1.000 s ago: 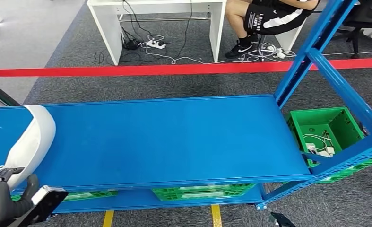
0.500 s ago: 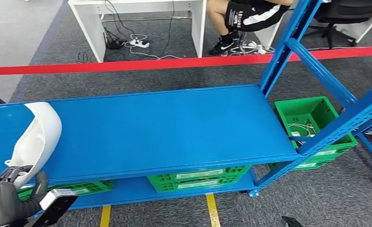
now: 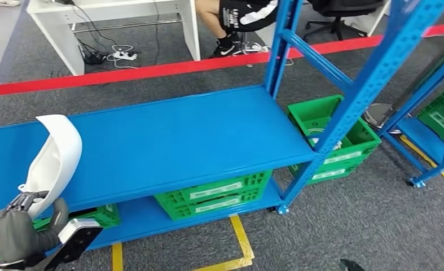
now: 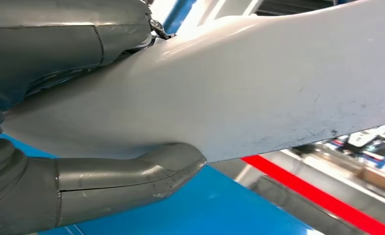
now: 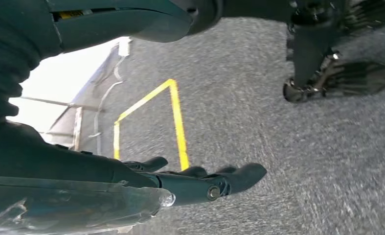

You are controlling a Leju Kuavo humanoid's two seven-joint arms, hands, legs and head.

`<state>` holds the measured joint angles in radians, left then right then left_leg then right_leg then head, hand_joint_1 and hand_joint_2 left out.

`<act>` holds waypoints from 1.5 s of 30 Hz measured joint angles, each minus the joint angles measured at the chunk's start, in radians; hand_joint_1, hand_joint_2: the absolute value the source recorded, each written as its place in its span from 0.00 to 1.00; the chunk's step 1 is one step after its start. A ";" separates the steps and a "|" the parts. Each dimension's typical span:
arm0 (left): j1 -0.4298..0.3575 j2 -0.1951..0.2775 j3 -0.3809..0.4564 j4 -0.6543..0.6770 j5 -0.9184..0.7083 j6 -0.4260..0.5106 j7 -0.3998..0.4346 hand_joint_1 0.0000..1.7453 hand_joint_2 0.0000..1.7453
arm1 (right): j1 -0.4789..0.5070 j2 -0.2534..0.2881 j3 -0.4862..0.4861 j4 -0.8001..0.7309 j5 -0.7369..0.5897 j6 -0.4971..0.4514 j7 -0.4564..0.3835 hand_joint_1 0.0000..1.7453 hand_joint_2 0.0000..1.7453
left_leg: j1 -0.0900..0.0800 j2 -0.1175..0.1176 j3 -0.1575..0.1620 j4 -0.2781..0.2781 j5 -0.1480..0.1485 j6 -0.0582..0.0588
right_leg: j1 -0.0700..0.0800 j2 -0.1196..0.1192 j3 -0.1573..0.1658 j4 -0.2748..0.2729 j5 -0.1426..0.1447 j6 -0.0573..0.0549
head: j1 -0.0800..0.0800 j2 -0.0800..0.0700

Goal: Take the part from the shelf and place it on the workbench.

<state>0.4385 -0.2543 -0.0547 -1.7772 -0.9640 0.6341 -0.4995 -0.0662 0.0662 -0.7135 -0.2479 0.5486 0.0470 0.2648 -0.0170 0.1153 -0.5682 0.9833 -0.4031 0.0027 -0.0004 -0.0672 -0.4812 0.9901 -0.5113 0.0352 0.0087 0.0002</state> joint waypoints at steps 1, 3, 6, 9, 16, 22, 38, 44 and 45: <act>-0.005 0.000 -0.006 0.003 0.004 0.002 0.008 1.00 1.00 | 0.002 -0.001 -0.004 0.000 0.000 0.000 -0.004 0.00 1.00 | 0.002 -0.012 -0.005 0.009 -0.015 -0.007 | -0.002 0.010 -0.009 0.000 0.008 -0.009 | 0.000 0.000; -0.012 0.002 -0.013 0.009 0.021 0.007 0.017 1.00 1.00 | 0.002 -0.001 -0.009 0.000 0.002 0.000 -0.002 0.00 1.00 | 0.007 -0.060 -0.029 0.076 -0.092 -0.022 | -0.006 0.032 -0.030 0.000 0.032 -0.024 | -0.002 0.000; -0.021 0.008 -0.017 0.020 0.089 0.013 0.007 1.00 1.00 | 0.001 0.000 -0.017 0.000 0.008 0.000 0.003 0.00 1.00 | 0.012 -0.102 -0.069 0.248 -0.204 -0.030 | -0.007 0.070 -0.074 0.002 0.070 -0.029 | -0.004 0.000; -0.025 0.010 -0.015 0.030 0.137 0.011 0.000 1.00 1.00 | 0.005 0.006 -0.028 0.000 0.010 -0.002 0.003 0.00 1.00 | 0.012 -0.118 0.001 0.197 -0.146 -0.022 | -0.007 0.110 -0.115 0.003 0.102 -0.022 | -0.004 0.000; -0.025 0.010 -0.012 0.033 0.145 0.006 -0.008 1.00 1.00 | 0.007 0.014 -0.033 0.000 0.012 -0.005 0.003 0.00 1.00 | 0.013 -0.163 0.107 0.036 -0.092 -0.010 | -0.009 0.136 -0.135 0.003 0.124 -0.016 | -0.004 0.000; -0.020 -0.002 0.008 0.037 0.143 0.000 -0.032 1.00 1.00 | 0.017 0.024 -0.049 0.000 0.026 -0.016 0.009 0.00 1.00 | 0.008 -0.086 0.053 -0.047 -0.029 0.035 | -0.014 0.073 -0.232 0.298 -0.040 0.044 | 0.004 0.000; -0.017 0.014 0.080 0.066 0.235 -0.055 -0.074 1.00 1.00 | 0.007 0.055 -0.060 -0.006 0.059 -0.029 0.006 0.00 1.00 | 0.009 -0.111 -0.045 0.261 -0.192 -0.015 | -0.001 0.097 -0.091 -0.017 0.096 -0.021 | -0.004 0.000; -0.037 0.020 0.123 0.097 0.244 -0.094 -0.118 1.00 1.00 | 0.007 0.073 -0.065 -0.007 0.065 -0.035 0.006 0.00 1.00 | 0.009 -0.199 0.161 -0.045 -0.125 0.011 | 0.001 0.167 -0.163 -0.005 0.164 -0.002 | -0.003 0.000; -0.041 0.020 0.126 0.102 0.246 -0.097 -0.121 1.00 1.00 | 0.010 0.072 -0.068 -0.008 0.066 -0.035 0.005 0.00 1.00 | 0.009 -0.191 0.159 -0.052 -0.123 0.014 | 0.000 0.178 -0.166 -0.009 0.177 0.005 | -0.002 0.000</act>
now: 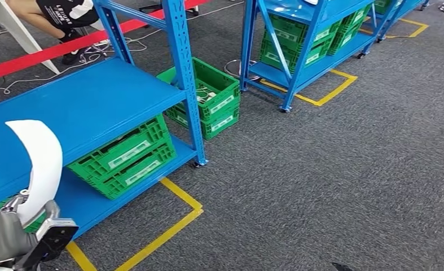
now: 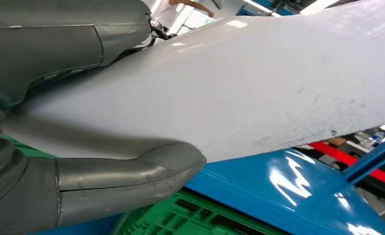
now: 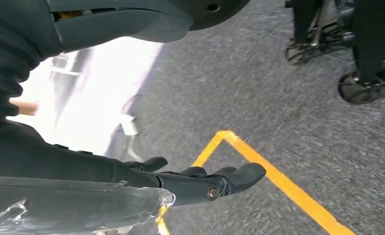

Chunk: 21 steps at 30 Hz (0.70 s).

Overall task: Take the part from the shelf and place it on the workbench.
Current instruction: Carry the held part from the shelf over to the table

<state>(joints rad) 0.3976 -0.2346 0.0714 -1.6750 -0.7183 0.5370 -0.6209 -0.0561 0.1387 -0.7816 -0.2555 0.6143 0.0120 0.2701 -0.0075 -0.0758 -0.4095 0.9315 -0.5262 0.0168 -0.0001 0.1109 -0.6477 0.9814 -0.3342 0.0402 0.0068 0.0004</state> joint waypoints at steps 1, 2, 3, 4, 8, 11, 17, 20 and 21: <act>-0.006 0.000 0.002 0.005 0.002 -0.004 -0.002 1.00 1.00 | 0.004 0.000 -0.003 0.000 0.000 0.000 -0.001 0.00 1.00 | 0.000 0.013 -0.008 0.002 0.008 0.006 | -0.001 -0.002 -0.004 -0.001 0.002 0.006 | 0.000 0.000; -0.011 0.000 0.004 0.010 0.003 -0.007 -0.004 1.00 1.00 | 0.007 0.001 -0.006 0.000 0.001 0.000 -0.001 0.00 1.00 | 0.000 0.027 -0.016 0.001 0.018 0.014 | -0.001 -0.017 -0.010 0.010 -0.016 0.010 | 0.002 0.000; -0.015 0.000 0.006 0.015 0.006 -0.010 -0.005 1.00 1.00 | 0.009 0.002 -0.008 0.000 0.002 0.000 0.004 0.00 1.00 | 0.001 0.041 -0.026 0.000 0.028 0.021 | -0.001 -0.040 -0.021 0.038 -0.054 0.014 | 0.005 0.000; -0.018 0.001 0.008 0.021 0.009 -0.014 -0.007 1.00 1.00 | 0.009 0.003 -0.009 0.000 0.004 0.000 0.009 0.00 1.00 | 0.000 0.054 -0.036 0.000 0.039 0.025 | -0.002 -0.070 -0.035 0.087 -0.109 0.017 | 0.007 0.000; -0.030 0.006 0.014 0.049 0.022 -0.028 -0.013 1.00 1.00 | 0.006 0.005 -0.018 -0.002 0.006 -0.001 0.016 0.00 1.00 | -0.005 0.113 -0.097 0.005 0.084 0.026 | -0.009 -0.104 -0.059 0.315 -0.193 0.034 | 0.010 0.000; -0.040 0.009 0.016 0.066 0.029 -0.028 -0.018 1.00 1.00 | 0.006 0.009 -0.025 -0.005 0.007 -0.003 0.020 0.00 1.00 | -0.007 0.151 -0.140 0.014 0.112 0.015 | -0.014 -0.139 0.074 0.197 -0.125 0.043 | 0.011 0.000; -0.068 0.020 0.014 0.095 0.064 -0.027 -0.038 1.00 1.00 | 0.011 0.020 -0.046 -0.018 0.006 -0.017 0.018 0.00 1.00 | -0.004 0.180 -0.163 0.045 0.117 -0.015 | -0.004 -0.160 0.199 -0.029 -0.178 -0.003 | 0.007 0.000; -0.072 0.024 0.014 0.111 0.076 -0.028 -0.043 1.00 1.00 | 0.014 0.022 -0.060 -0.027 0.006 -0.018 0.020 0.00 1.00 | 0.002 0.099 -0.211 0.185 -0.005 -0.031 | -0.005 -0.130 0.172 -0.028 -0.150 -0.028 | 0.005 0.000; -0.072 0.026 0.014 0.115 0.077 -0.028 -0.044 1.00 1.00 | 0.014 0.022 -0.062 -0.030 0.006 -0.018 0.021 0.00 1.00 | 0.002 0.089 -0.234 0.254 -0.044 -0.031 | -0.003 -0.117 0.162 -0.027 -0.139 -0.031 | 0.005 0.000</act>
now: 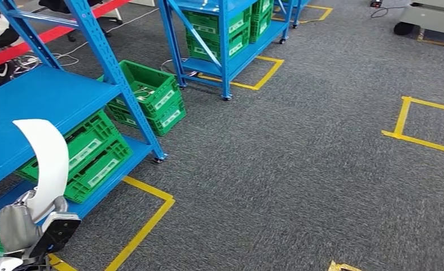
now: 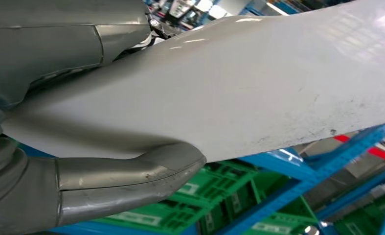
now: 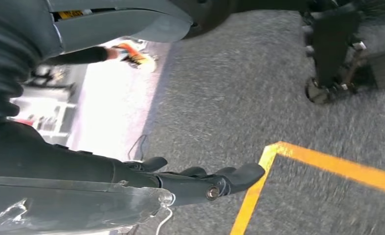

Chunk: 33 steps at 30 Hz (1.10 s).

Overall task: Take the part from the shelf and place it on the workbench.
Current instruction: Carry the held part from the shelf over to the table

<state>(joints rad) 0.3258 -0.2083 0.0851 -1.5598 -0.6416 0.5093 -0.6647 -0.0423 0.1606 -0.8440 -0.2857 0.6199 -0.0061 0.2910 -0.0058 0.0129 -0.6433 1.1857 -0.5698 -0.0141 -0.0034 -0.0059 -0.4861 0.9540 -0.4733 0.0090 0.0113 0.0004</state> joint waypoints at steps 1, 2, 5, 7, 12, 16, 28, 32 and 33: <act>0.000 0.002 0.000 0.004 0.000 0.000 0.000 1.00 1.00 | 0.001 0.000 -0.002 -0.002 0.000 0.000 -0.001 0.00 1.00 | 0.000 -0.004 -0.014 0.053 -0.020 0.001 | 0.001 0.014 -0.009 0.001 0.009 -0.001 | 0.000 0.000; -0.001 0.003 0.000 0.009 0.000 0.000 -0.001 1.00 1.00 | 0.002 0.000 -0.003 -0.002 0.000 0.000 -0.002 0.00 1.00 | 0.000 -0.006 -0.014 0.073 -0.019 0.003 | 0.002 0.028 -0.019 0.003 0.017 -0.001 | 0.000 0.000; -0.004 0.004 0.000 0.017 0.000 0.000 -0.001 1.00 1.00 | 0.007 0.001 -0.004 -0.003 0.000 0.000 -0.002 0.00 1.00 | 0.003 -0.040 0.086 -0.078 0.067 0.011 | 0.002 0.069 -0.042 0.013 0.030 0.004 | 0.000 0.000; -0.006 0.005 0.000 0.021 0.000 0.000 -0.001 1.00 1.00 | 0.007 0.002 -0.007 -0.005 0.000 0.000 -0.001 0.00 1.00 | 0.009 -0.089 0.146 -0.189 0.097 0.016 | 0.004 0.094 -0.057 0.025 0.035 0.012 | 0.000 0.000; -0.012 0.006 -0.003 0.024 0.025 -0.012 -0.007 1.00 1.00 | 0.012 0.004 -0.016 -0.010 0.001 0.000 -0.002 0.00 1.00 | 0.014 -0.062 0.142 -0.219 0.100 0.035 | 0.003 0.090 -0.110 0.068 0.027 0.041 | 0.003 0.000; -0.014 0.004 -0.001 0.028 0.109 -0.054 -0.025 1.00 1.00 | 0.010 0.016 -0.034 -0.017 0.004 -0.008 0.004 0.00 1.00 | 0.010 -0.006 0.130 -0.219 0.110 0.045 | 0.001 0.016 -0.217 0.309 -0.094 0.058 | 0.010 0.000; -0.045 -0.002 0.014 0.035 0.199 -0.089 -0.034 1.00 1.00 | 0.023 0.061 -0.114 -0.067 0.038 -0.006 0.009 0.00 1.00 | 0.008 0.050 0.101 -0.158 0.071 0.002 | 0.006 -0.007 -0.054 0.028 0.031 0.007 | 0.004 0.000; -0.047 -0.002 0.013 0.045 0.195 -0.088 -0.036 1.00 1.00 | 0.024 0.061 -0.133 -0.076 0.051 0.004 0.006 0.00 1.00 | 0.009 -0.004 -0.006 0.086 -0.042 0.000 | 0.005 0.036 -0.070 0.027 0.043 -0.003 | 0.001 0.000; -0.047 -0.002 0.013 0.047 0.195 -0.088 -0.036 1.00 1.00 | 0.025 0.061 -0.137 -0.077 0.052 0.004 0.005 0.00 1.00 | 0.009 -0.007 -0.005 0.086 -0.029 0.002 | 0.005 0.050 -0.072 0.027 0.045 -0.002 | 0.001 0.000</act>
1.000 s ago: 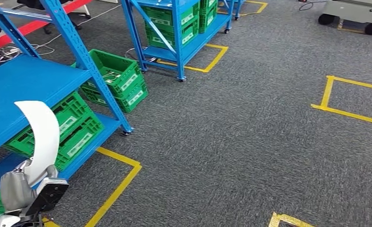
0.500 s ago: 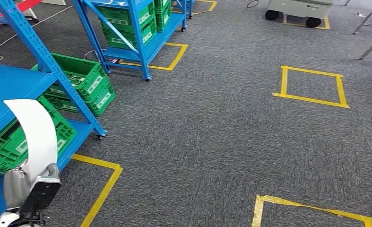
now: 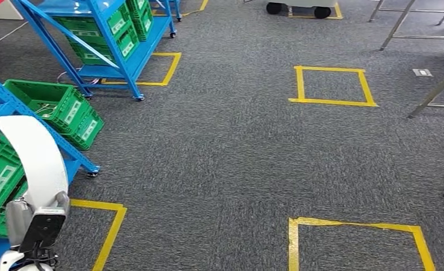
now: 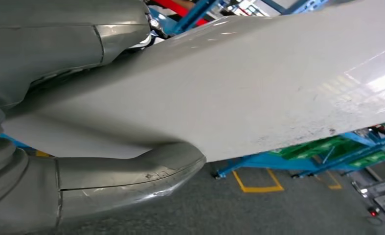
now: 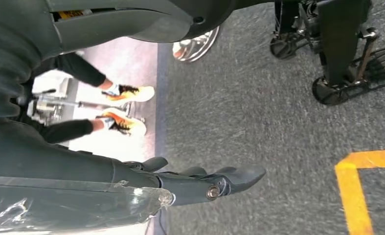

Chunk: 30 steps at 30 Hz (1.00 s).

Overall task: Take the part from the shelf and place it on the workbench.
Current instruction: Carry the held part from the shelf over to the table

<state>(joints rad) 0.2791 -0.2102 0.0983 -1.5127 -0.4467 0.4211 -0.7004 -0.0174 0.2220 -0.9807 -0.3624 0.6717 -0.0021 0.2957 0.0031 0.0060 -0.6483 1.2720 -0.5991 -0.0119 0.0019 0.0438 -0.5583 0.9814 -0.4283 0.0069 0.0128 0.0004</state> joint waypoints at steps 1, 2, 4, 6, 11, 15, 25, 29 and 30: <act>0.000 0.000 0.000 0.002 0.000 0.000 0.000 1.00 1.00 | 0.001 0.000 -0.003 0.000 0.001 0.000 0.000 0.00 1.00 | 0.000 -0.006 0.021 -0.041 0.032 0.002 | 0.000 0.015 -0.001 0.000 0.002 0.002 | 0.000 0.000; -0.001 0.000 0.000 0.003 0.000 0.000 0.000 1.00 1.00 | 0.001 0.000 -0.006 0.000 0.001 0.000 0.000 0.00 1.00 | 0.002 -0.020 0.056 -0.110 0.071 0.005 | -0.001 0.029 -0.001 0.001 0.004 0.005 | 0.000 0.000; -0.002 0.000 0.000 0.005 0.000 0.000 0.000 1.00 1.00 | 0.000 0.000 -0.008 -0.001 0.002 0.000 0.000 0.00 1.00 | 0.007 -0.068 0.118 -0.242 0.123 0.007 | 0.001 0.055 -0.009 0.009 0.007 0.012 | 0.000 0.000; -0.002 -0.001 -0.001 0.007 0.001 0.000 0.000 1.00 1.00 | 0.000 0.000 -0.010 -0.001 0.006 -0.001 0.000 0.00 1.00 | 0.009 -0.090 0.134 -0.288 0.127 0.008 | 0.002 0.076 -0.024 0.015 0.013 0.023 | 0.000 0.000; -0.007 -0.003 -0.003 0.011 0.004 0.000 0.000 1.00 1.00 | 0.005 0.005 -0.022 -0.002 0.021 -0.018 0.005 0.00 1.00 | 0.007 -0.032 0.130 -0.292 0.134 0.032 | 0.001 0.003 -0.092 0.119 -0.043 0.046 | 0.011 0.000; -0.006 -0.003 -0.002 0.020 0.004 0.000 0.000 1.00 1.00 | 0.000 0.013 -0.026 -0.002 0.032 -0.035 0.008 0.00 1.00 | 0.002 0.026 0.130 -0.292 0.132 0.036 | -0.002 -0.038 -0.175 0.312 -0.115 0.055 | 0.015 0.000; -0.022 0.002 0.003 0.024 0.002 0.005 0.000 1.00 1.00 | -0.005 0.012 -0.033 -0.003 0.071 -0.035 0.009 0.00 1.00 | -0.001 0.064 0.126 -0.257 0.095 -0.002 | 0.006 -0.062 -0.017 0.018 0.001 0.009 | 0.012 0.000; -0.020 0.008 0.009 0.026 0.002 0.004 0.000 1.00 1.00 | -0.012 0.008 -0.036 -0.003 0.079 -0.038 0.007 0.00 1.00 | 0.001 0.003 0.010 -0.020 -0.013 -0.009 | 0.003 -0.016 -0.019 0.015 0.005 -0.001 | 0.006 0.000; -0.019 0.009 0.010 0.027 0.002 0.004 0.000 1.00 1.00 | -0.012 0.008 -0.037 -0.002 0.081 -0.038 0.007 0.00 1.00 | 0.002 0.001 -0.004 0.003 -0.008 -0.009 | 0.003 -0.002 -0.020 0.015 0.006 -0.001 | 0.006 0.000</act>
<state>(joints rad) 0.2597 -0.2010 0.1084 -1.4860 -0.4445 0.4248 -0.7008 -0.0299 0.2297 -1.0181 -0.3646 0.7523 -0.0404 0.3023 0.0049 0.0068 -0.6523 1.2748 -0.6074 -0.0209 0.0047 0.0415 -0.5779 0.9968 -0.4225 0.0057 0.0185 0.0004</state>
